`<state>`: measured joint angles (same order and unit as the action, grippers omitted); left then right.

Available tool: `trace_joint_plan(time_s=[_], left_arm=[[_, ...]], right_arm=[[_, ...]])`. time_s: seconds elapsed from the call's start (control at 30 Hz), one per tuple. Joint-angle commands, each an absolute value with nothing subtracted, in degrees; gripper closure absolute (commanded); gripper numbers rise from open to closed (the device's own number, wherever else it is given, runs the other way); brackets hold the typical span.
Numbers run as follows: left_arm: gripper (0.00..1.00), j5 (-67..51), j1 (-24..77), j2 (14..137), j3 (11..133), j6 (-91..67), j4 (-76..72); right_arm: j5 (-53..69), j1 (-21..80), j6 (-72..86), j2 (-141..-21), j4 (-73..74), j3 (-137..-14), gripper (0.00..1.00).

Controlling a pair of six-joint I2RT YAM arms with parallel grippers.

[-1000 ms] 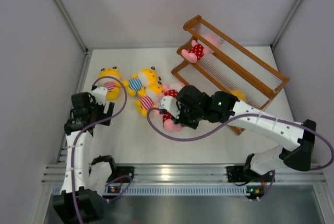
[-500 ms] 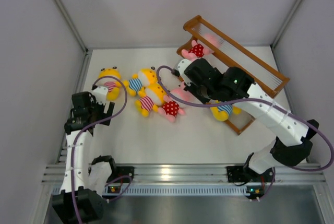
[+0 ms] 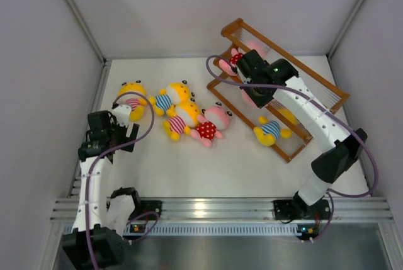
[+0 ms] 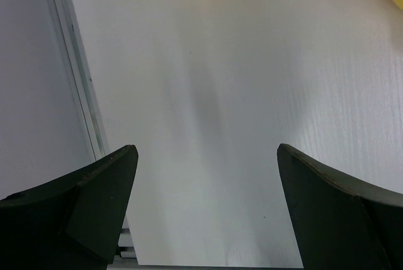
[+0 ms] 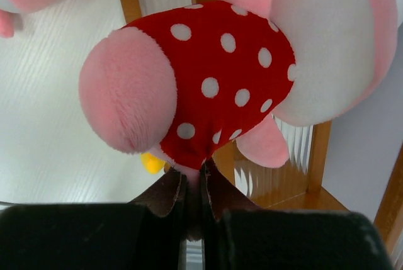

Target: Place and organize the stuffed toys onto the shelf

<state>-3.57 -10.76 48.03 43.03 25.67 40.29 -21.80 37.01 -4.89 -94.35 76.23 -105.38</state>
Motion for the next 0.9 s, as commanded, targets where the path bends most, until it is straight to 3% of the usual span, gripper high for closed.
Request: trace_joint_plan(time_s=[0.0,0.47,0.57,0.6,0.73,0.87], left_arm=[[0.02,-3.5,-10.4,48.1,45.3,25.8,40.2],[0.02,-3.2,-9.8,48.1,44.8,26.0,40.4],[0.02,-3.2,-9.8,48.0,44.8,26.1,40.5],[0.02,-3.1,-9.7,48.1,44.8,26.1,40.4],[0.02,-3.0,-9.7,48.0,44.6,26.1,40.4],[0.02,-3.2,-9.8,48.1,44.3,26.1,40.4]], right_arm=[[-22.5,35.1,-6.8,-96.7,74.6,-106.7,0.96],[-32.8,33.9,-6.0,-99.1,71.7,-102.4,0.89],[-33.0,33.6,-6.0,-99.0,71.3,-102.0,0.82],[-32.9,33.5,-6.0,-99.0,71.1,-102.0,0.73],[-29.6,33.6,-6.1,-97.8,70.8,-102.7,0.55],[-28.7,33.7,-5.6,-95.7,70.7,-103.3,0.5]])
